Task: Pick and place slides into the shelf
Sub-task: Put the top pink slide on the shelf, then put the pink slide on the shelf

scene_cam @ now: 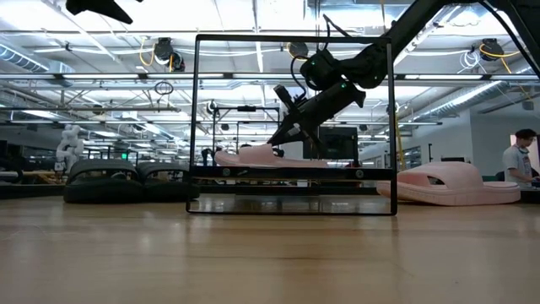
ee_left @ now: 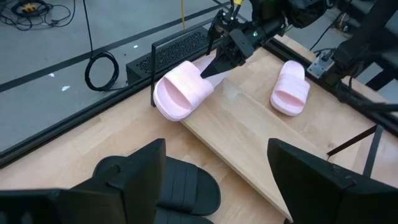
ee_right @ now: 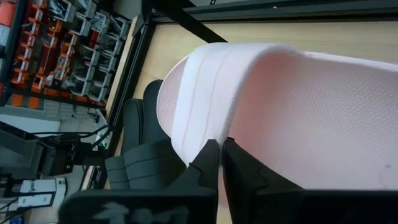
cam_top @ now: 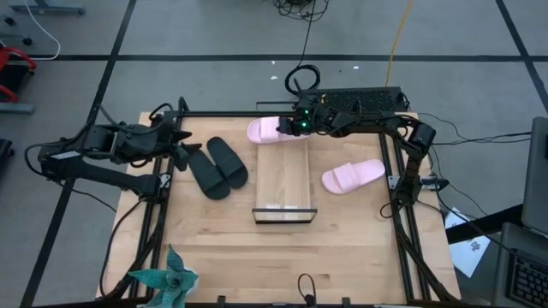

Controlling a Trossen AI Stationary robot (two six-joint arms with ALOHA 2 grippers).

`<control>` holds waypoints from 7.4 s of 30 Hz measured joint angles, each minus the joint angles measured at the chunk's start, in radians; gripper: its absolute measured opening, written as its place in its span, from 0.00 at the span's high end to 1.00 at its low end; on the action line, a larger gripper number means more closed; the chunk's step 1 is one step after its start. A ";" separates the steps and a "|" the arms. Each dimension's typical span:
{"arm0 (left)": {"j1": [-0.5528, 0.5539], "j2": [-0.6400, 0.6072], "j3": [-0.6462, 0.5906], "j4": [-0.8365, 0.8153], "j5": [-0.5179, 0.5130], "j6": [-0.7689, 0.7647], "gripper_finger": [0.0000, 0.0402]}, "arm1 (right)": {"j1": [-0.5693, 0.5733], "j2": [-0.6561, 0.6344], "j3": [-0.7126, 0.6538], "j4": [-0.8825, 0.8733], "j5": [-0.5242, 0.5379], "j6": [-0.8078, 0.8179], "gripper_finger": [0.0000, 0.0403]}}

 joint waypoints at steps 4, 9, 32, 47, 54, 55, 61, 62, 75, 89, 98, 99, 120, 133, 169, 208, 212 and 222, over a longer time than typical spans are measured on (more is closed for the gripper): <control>0.000 0.015 0.000 0.000 0.000 0.000 0.29 | 0.001 -0.023 0.000 -0.025 0.005 0.002 1.00; 0.000 0.019 0.000 0.001 0.000 0.000 0.29 | 0.000 -0.084 0.000 -0.121 0.034 -0.029 1.00; 0.000 0.019 0.000 0.078 0.009 0.026 0.29 | -0.006 -0.091 0.000 -0.142 0.060 -0.055 1.00; 0.000 0.019 0.000 0.078 0.009 0.033 0.29 | -0.013 -0.087 0.000 -0.136 0.080 -0.055 1.00; 0.000 0.019 0.000 0.078 0.009 0.033 0.29 | -0.013 -0.087 0.000 -0.121 0.080 -0.055 1.00; 0.000 0.019 0.000 0.078 0.009 0.032 0.29 | -0.013 -0.087 0.000 -0.115 0.080 -0.055 1.00; 0.000 0.019 0.000 0.078 0.009 0.032 0.29 | -0.013 -0.087 0.000 -0.085 0.079 -0.047 1.00; 0.000 0.019 0.000 0.078 0.009 0.031 0.29 | -0.013 -0.087 0.001 -0.084 0.079 -0.044 1.00; 0.000 0.019 0.000 0.129 0.009 0.054 0.29 | 0.002 -0.056 0.003 -0.053 0.082 -0.032 1.00; 0.000 0.019 0.000 0.129 0.036 0.032 0.29 | 0.012 -0.018 0.001 -0.018 0.056 -0.039 1.00; 0.000 0.019 0.000 0.128 0.056 0.029 0.29 | 0.012 -0.018 0.001 -0.022 0.032 -0.062 1.00; 0.000 0.019 0.000 0.128 0.057 0.029 0.29 | 0.012 -0.018 0.001 -0.022 0.028 -0.062 0.99; 0.000 0.019 0.000 0.127 0.057 0.041 0.29 | 0.005 -0.018 0.001 -0.024 0.026 -0.056 0.85; 0.000 0.019 0.000 0.125 0.087 0.049 0.29 | -0.033 -0.115 0.001 -0.141 0.063 -0.111 0.85; 0.000 0.023 0.000 0.121 0.112 -0.038 0.29 | 0.060 -1.020 -0.678 -0.840 -0.028 0.081 0.87; 0.000 0.152 0.000 0.193 0.107 -0.099 0.29 | -0.201 -1.140 -0.712 -0.932 -0.045 -0.211 0.67; 0.000 0.152 0.000 0.193 0.107 -0.101 0.29 | -0.217 -1.129 -0.761 -0.815 -0.097 -0.193 0.66; 0.000 0.152 0.000 0.193 0.108 -0.126 0.29 | -0.218 -1.103 -0.889 -0.580 -0.176 -0.079 0.67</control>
